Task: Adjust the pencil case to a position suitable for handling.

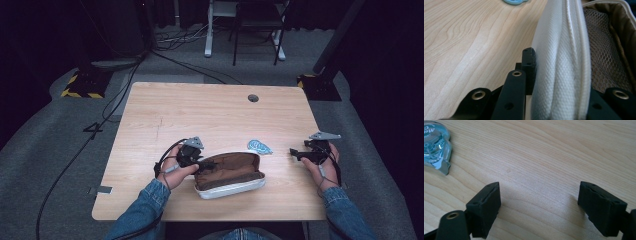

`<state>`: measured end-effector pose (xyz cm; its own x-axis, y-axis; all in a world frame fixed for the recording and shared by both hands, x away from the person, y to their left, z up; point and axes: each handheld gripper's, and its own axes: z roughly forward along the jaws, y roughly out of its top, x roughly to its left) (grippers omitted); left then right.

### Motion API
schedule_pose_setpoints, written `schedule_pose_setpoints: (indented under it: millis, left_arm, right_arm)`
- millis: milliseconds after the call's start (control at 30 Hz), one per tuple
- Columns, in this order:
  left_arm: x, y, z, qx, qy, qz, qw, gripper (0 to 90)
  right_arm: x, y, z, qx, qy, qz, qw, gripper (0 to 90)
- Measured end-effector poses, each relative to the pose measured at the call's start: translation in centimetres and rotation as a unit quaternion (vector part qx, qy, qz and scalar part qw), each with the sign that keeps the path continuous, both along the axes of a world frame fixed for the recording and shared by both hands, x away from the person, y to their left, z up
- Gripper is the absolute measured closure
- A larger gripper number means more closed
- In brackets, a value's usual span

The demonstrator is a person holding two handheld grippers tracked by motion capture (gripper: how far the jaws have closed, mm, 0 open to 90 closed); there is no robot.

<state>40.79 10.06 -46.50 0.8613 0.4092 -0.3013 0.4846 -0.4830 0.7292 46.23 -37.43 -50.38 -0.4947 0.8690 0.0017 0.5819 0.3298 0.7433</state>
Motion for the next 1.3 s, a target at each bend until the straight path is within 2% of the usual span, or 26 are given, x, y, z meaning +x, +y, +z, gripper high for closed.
schedule_pose_setpoints:
  millis: [200, 333, 467, 633, 833, 933, 1067, 1133, 1300]
  left_arm:
    - [0.1, 0.1, -0.1, -0.003, 0.005, 0.005, 1.0000, 74.8]
    - [0.2, 0.2, -0.1, -0.001, -0.006, 0.025, 0.9997, 47.0]
    - [0.2, 0.2, 0.0, 0.000, -0.018, 0.035, 0.9992, 31.9]
    - [0.1, 0.3, 0.4, 0.002, -0.032, 0.039, 0.9988, 27.8]
    - [-0.3, 0.9, 1.5, -0.007, -0.046, 0.046, 0.9978, 25.8]
    - [-0.3, 1.4, 2.2, -0.010, -0.053, 0.041, 0.9977, 25.7]
    - [-0.3, 2.1, 2.7, -0.023, -0.051, 0.037, 0.9977, 25.9]
    - [-0.3, 2.4, 3.1, -0.033, -0.054, 0.040, 0.9972, 25.8]
    - [-0.4, 3.7, 4.0, -0.037, -0.071, 0.055, 0.9953, 25.8]
  right_arm:
    - [0.0, 0.0, 0.0, 0.000, 0.000, 0.000, 1.0000, 18.8]
    - [0.0, 0.0, 0.0, 0.000, 0.000, 0.000, 1.0000, 18.8]
    - [0.0, 0.0, 0.0, 0.000, 0.000, 0.000, 1.0000, 18.8]
    - [0.0, 0.0, 0.0, 0.000, 0.000, 0.000, 1.0000, 18.9]
    - [0.0, 0.0, 0.0, 0.000, 0.000, 0.000, 1.0000, 18.9]
    - [0.0, 0.0, 0.0, 0.000, 0.000, 0.000, 1.0000, 18.9]
    - [0.0, 0.0, 0.0, 0.000, 0.000, 0.000, 1.0000, 18.9]
    - [0.0, 0.0, 0.0, 0.000, 0.000, 0.000, 1.0000, 18.9]
    - [0.0, 0.0, 0.0, 0.000, 0.000, 0.000, 1.0000, 19.0]
